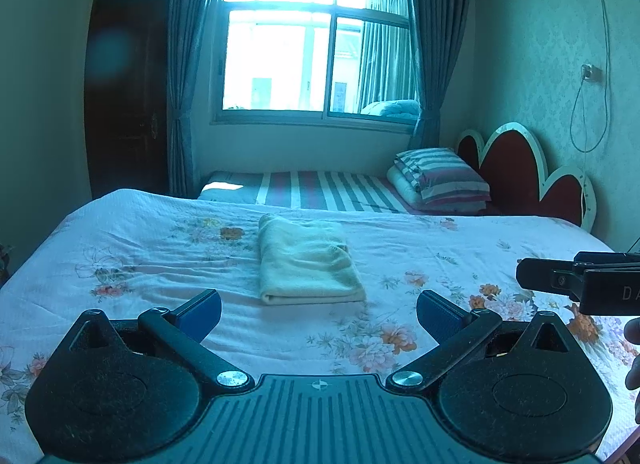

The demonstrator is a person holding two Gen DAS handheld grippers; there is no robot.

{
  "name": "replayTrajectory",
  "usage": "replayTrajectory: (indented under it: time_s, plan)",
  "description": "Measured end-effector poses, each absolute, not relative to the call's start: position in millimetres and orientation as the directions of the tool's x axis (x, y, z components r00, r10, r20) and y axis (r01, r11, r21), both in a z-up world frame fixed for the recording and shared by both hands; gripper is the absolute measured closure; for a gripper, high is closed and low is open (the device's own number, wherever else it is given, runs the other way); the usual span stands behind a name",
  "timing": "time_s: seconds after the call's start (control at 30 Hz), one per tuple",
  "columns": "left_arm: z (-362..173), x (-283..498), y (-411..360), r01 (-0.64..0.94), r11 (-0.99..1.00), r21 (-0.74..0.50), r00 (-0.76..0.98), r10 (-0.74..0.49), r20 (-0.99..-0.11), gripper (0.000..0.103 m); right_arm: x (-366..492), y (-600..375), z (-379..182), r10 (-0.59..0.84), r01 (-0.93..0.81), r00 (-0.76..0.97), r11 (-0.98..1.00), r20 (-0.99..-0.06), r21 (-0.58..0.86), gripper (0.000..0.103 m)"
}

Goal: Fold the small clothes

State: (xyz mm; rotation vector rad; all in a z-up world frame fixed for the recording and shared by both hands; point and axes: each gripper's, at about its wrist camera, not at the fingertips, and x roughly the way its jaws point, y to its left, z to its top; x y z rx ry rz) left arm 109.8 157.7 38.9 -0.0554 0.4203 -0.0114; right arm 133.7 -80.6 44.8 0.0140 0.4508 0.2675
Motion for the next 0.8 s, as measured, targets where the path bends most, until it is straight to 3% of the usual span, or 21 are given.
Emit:
replayTrajectory:
  time_s: [0.8]
  plan:
    - [45.2,114.1,147.5,0.013,0.999,-0.050,0.918,-0.032,-0.395,0.000,132.1,-86.7,53.9,0.248,-0.243,0.879,0.968,-0.408,0.066,0.000]
